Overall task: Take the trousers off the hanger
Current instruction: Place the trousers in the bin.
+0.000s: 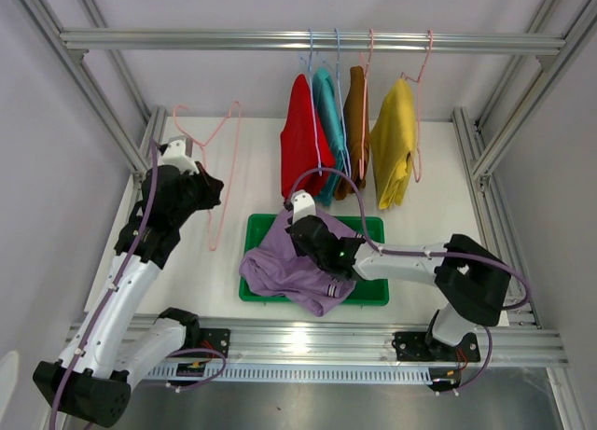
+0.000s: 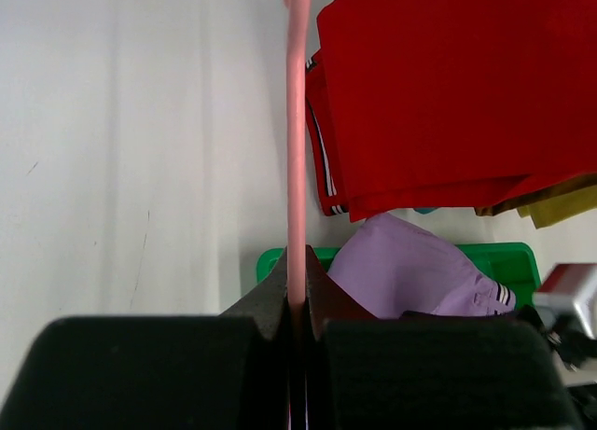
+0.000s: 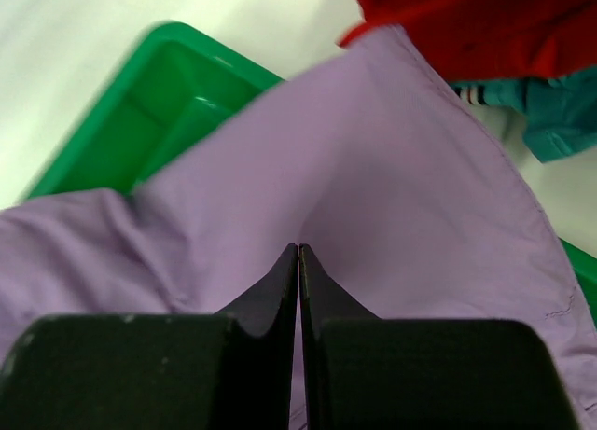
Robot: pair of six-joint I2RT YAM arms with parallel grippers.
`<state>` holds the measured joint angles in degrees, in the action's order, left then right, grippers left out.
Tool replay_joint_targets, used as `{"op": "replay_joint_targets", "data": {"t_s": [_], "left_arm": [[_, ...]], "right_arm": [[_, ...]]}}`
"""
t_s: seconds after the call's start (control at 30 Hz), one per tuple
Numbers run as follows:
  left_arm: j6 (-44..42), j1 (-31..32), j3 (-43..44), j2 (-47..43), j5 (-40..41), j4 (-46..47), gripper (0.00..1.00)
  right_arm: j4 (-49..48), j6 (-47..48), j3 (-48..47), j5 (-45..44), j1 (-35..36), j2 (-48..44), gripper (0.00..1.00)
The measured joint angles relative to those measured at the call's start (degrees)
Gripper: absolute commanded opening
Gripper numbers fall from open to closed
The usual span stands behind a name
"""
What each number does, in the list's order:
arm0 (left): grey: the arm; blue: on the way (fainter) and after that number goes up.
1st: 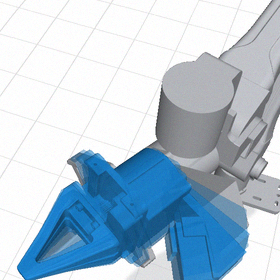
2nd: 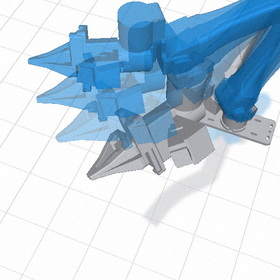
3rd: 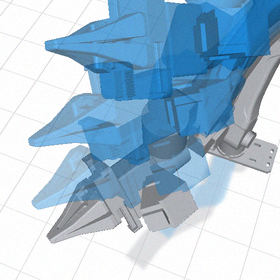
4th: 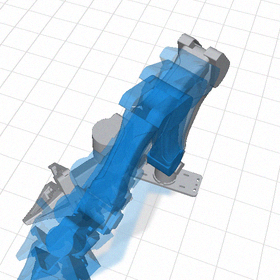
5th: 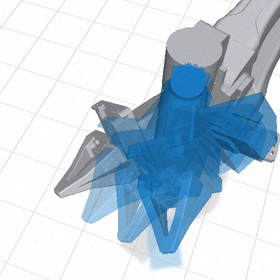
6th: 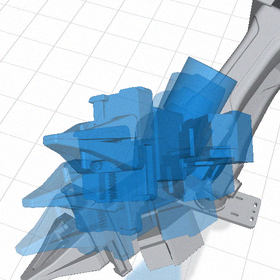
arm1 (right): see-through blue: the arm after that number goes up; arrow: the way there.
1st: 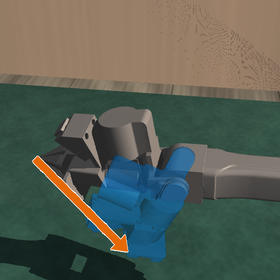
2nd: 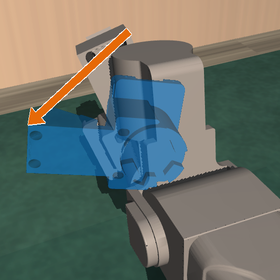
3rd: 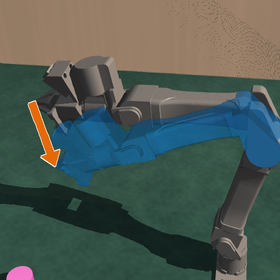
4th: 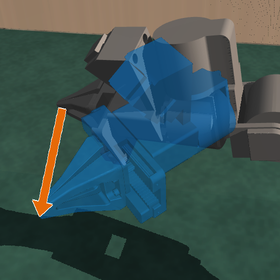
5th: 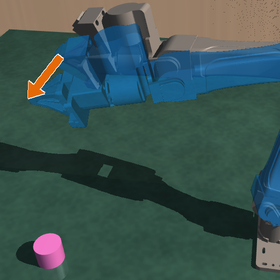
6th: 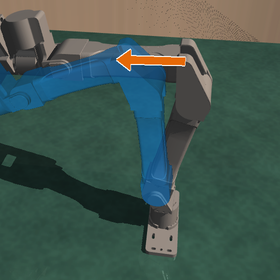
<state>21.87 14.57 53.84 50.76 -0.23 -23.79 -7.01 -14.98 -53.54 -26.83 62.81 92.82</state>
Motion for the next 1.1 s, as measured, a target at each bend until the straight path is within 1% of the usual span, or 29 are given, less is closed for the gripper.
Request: {"op": "replay_joint_targets", "data": {"t_s": [0.33,0.57,0.67,0.87,1.0,1.1], "left_arm": [[-0.5,0.7,0.2,0.2,0.0,0.0,0.0],[-1.0,1.1,0.2,0.6,0.0,-0.3,0.0],[-1.1,1.2,0.2,0.6,0.0,-0.4,0.01],[-2.0,1.4,0.8,0.6,0.0,-0.8,0.01],[-2.5,1.4,1.0,0.6,0.0,-0.8,0.0],[-2.9,1.6,1.0,0.6,0.0,-0.8,0.0]], "right_arm": [[-3.4,-0.2,0.7,1.9,-3.5,7.4,0.02],[-3.9,-0.7,0.8,2.5,-3.8,7.9,0.03],[-1.7,-0.9,0.8,2.5,-3.7,6.3,0.04],[5.2,-1.0,0.9,1.7,-2.2,-2.1,0.06],[8.6,-1.0,0.9,1.3,0.1,-6.8,0.07],[9.8,-1.2,1.2,1.2,1.9,-8.6,0.07]]}}
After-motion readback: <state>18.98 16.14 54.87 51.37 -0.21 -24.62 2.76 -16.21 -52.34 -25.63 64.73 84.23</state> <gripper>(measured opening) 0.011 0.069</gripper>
